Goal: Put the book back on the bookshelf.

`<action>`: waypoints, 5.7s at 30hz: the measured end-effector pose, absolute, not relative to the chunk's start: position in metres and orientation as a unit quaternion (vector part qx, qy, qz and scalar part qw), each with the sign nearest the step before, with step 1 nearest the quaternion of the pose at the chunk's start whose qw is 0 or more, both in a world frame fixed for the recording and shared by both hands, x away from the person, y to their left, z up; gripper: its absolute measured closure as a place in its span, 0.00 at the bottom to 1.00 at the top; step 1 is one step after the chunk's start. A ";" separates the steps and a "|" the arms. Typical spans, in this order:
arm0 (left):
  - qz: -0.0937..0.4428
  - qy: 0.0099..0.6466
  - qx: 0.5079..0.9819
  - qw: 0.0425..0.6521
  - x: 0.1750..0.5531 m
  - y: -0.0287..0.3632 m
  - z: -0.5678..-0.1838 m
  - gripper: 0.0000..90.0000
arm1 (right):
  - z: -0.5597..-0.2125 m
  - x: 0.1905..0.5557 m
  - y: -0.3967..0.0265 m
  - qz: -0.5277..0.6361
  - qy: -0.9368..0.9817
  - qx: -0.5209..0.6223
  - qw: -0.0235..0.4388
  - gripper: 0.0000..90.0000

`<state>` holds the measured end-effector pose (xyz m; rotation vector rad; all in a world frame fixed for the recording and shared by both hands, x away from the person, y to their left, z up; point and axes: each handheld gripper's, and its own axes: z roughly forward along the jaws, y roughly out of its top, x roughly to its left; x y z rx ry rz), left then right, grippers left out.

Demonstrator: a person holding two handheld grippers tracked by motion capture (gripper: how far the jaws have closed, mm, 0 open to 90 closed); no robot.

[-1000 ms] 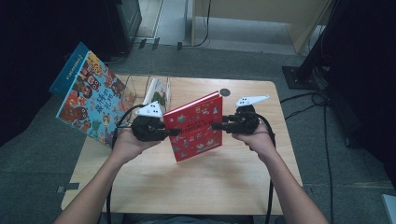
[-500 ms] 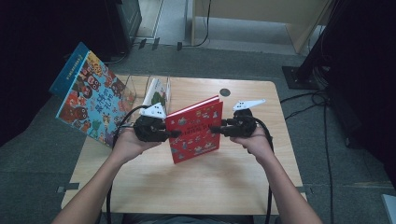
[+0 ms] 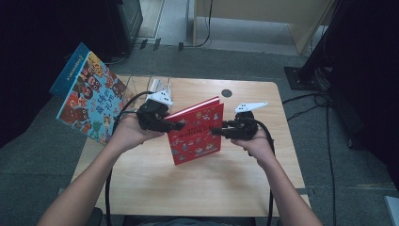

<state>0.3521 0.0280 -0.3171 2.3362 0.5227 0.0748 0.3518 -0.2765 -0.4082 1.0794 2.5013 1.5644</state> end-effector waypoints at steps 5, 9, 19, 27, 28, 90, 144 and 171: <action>0.021 0.203 0.919 0.336 0.362 0.019 -0.308 0.77 | -0.407 0.350 -0.277 0.505 0.792 0.342 0.004 0.61; 0.014 0.195 0.928 0.317 0.368 0.010 -0.301 0.77 | -0.407 0.351 -0.276 0.508 0.792 0.338 0.007 0.60; -0.004 0.175 0.949 0.261 0.383 -0.017 -0.293 0.75 | -0.406 0.348 -0.274 0.505 0.795 0.336 0.012 0.59; -0.026 0.174 0.955 0.240 0.388 -0.023 -0.291 0.79 | -0.407 0.346 -0.276 0.504 0.801 0.324 0.023 0.59; -0.026 0.172 0.954 0.243 0.386 -0.023 -0.291 0.80 | -0.407 0.345 -0.276 0.503 0.801 0.322 0.025 0.58; 0.014 0.437 0.846 0.304 0.346 0.188 -0.265 0.88 | -0.510 0.349 -0.274 0.404 0.826 0.373 0.122 0.55; 0.060 0.564 0.755 0.330 0.444 0.202 -0.274 0.88 | -0.524 0.337 -0.270 0.390 0.830 0.361 0.169 0.52; 0.006 0.531 0.811 0.248 0.450 0.193 -0.279 0.85 | -0.523 0.337 -0.270 0.389 0.831 0.361 0.170 0.54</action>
